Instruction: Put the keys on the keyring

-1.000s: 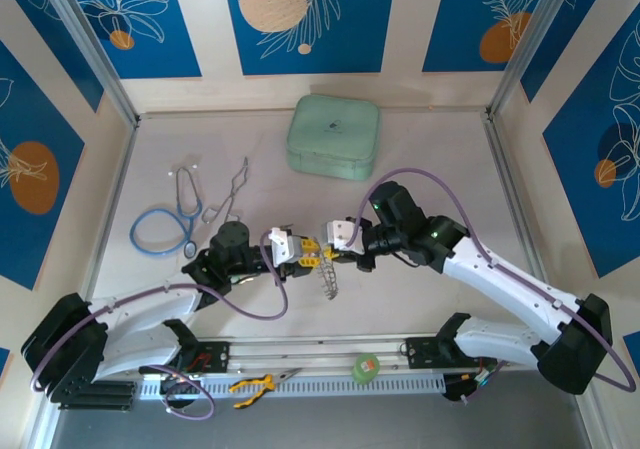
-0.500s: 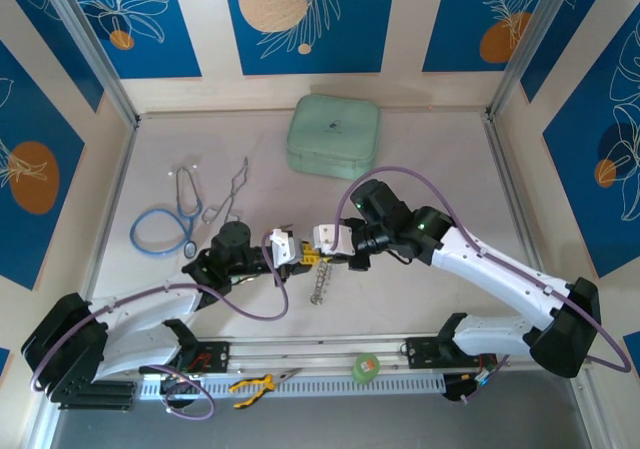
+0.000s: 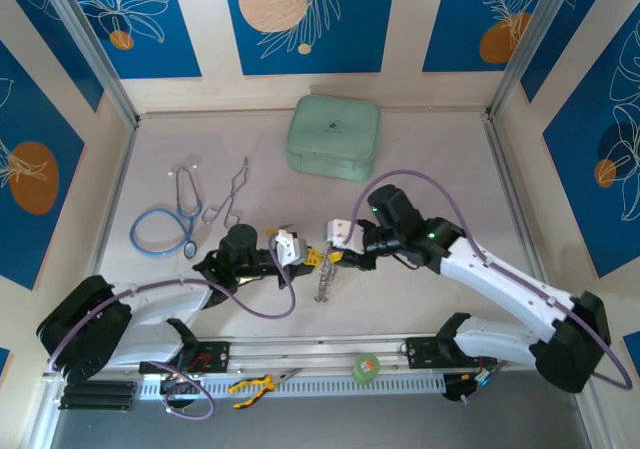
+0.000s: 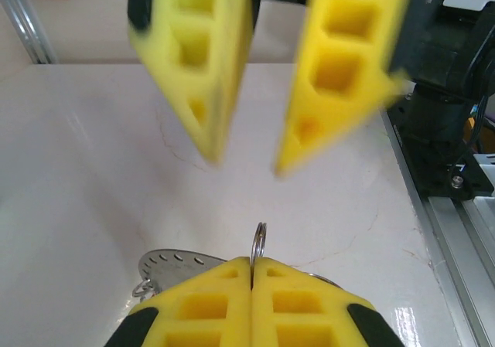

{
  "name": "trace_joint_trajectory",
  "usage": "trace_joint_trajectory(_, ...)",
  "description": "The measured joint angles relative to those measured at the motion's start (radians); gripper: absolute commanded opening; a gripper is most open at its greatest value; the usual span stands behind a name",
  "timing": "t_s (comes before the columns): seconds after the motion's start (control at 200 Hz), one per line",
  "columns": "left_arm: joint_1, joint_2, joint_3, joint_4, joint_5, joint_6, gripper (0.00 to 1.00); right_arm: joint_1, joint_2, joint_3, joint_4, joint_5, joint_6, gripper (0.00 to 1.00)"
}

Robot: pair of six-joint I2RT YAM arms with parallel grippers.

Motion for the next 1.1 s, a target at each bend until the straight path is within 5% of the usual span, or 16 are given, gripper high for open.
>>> trace_joint_trajectory(0.15, 0.0, -0.041, 0.008, -0.058, -0.003, 0.026, 0.0, -0.029, -0.067, -0.024, 0.0, -0.007, -0.013, 0.25)
trace_joint_trajectory(0.54, -0.001, -0.077, 0.05, -0.16, -0.004, 0.051, 0.0, 0.064, 0.088, -0.024, 0.008, 0.008, -0.047, 0.26)
trace_joint_trajectory(1.1, -0.001, -0.077, 0.05, -0.179, -0.004, 0.051, 0.0, 0.079, 0.132, -0.017, 0.061, 0.016, -0.046, 0.14)
